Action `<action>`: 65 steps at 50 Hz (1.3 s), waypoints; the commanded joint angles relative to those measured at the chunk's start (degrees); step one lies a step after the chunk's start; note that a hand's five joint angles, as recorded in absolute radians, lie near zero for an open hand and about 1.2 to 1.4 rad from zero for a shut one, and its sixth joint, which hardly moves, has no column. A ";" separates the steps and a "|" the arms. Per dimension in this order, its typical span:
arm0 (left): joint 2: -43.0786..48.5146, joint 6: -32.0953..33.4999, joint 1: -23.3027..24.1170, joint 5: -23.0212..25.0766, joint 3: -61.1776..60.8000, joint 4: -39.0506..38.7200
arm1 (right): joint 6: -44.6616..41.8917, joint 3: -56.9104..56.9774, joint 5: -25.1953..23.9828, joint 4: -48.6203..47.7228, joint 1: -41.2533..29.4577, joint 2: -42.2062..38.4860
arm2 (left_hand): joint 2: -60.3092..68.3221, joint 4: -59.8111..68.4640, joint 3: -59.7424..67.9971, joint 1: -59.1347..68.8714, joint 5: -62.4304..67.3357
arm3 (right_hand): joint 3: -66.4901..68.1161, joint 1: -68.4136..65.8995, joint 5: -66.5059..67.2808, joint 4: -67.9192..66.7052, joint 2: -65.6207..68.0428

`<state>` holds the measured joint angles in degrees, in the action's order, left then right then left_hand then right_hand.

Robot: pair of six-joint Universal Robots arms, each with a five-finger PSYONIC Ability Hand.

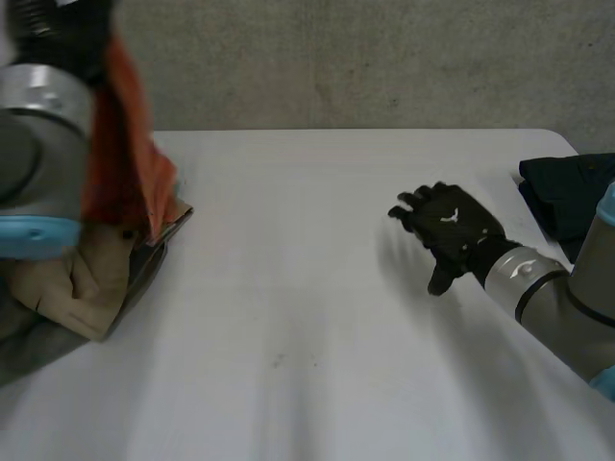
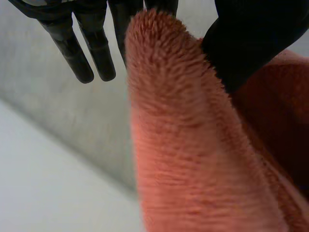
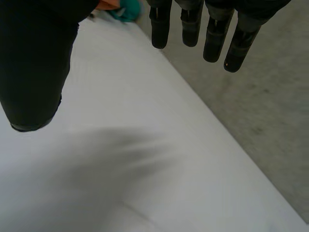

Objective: Fold the laundry.

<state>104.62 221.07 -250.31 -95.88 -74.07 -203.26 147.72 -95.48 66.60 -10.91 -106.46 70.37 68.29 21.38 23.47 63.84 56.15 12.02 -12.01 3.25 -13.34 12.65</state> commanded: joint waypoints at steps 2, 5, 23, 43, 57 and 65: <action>8.48 -17.33 17.12 1.14 6.04 0.58 | 6.61 3.19 8.71 -0.16 1.34 0.65 | 11.71 58.62 56.53 16.16 13.85 | -2.02 2.01 -3.25 3.34 -2.65; 12.53 -23.75 23.27 2.98 5.52 0.67 | 7.23 3.63 8.89 -0.16 3.19 0.65 | 11.71 58.62 56.53 16.16 13.85 | -2.02 2.01 -3.25 3.34 -2.65; 12.29 -30.88 20.48 10.19 -1.94 4.01 | 6.88 6.18 8.72 1.07 4.95 0.30 | -57.23 -10.33 -12.42 -52.78 -55.09 | -2.02 2.01 -3.25 3.34 -2.65; 10.33 -18.59 7.46 11.24 -13.91 15.79 | -15.09 2.14 7.93 24.72 1.62 5.13 | -52.69 -5.79 -7.87 -48.24 -50.55 | -2.02 2.01 -3.25 3.34 -2.65; 29.84 -9.88 7.90 13.00 2.69 13.94 | -15.89 -4.46 8.45 2.92 -0.76 -5.32 | -47.00 -0.09 -2.18 -42.55 -44.86 | -2.02 2.01 -3.25 3.34 -2.65; 34.68 -9.87 7.55 13.53 8.59 13.86 | -15.71 -3.23 8.54 -2.52 -0.85 -9.19 | -20.99 25.92 23.83 -16.54 -18.84 | 40.47 -40.48 39.24 -39.15 39.84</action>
<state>135.80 211.43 -242.58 -82.55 -69.71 -189.48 131.91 -99.74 75.06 -9.66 -107.30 63.98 27.99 28.17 27.93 29.26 18.13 22.43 -21.25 12.20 -22.26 22.54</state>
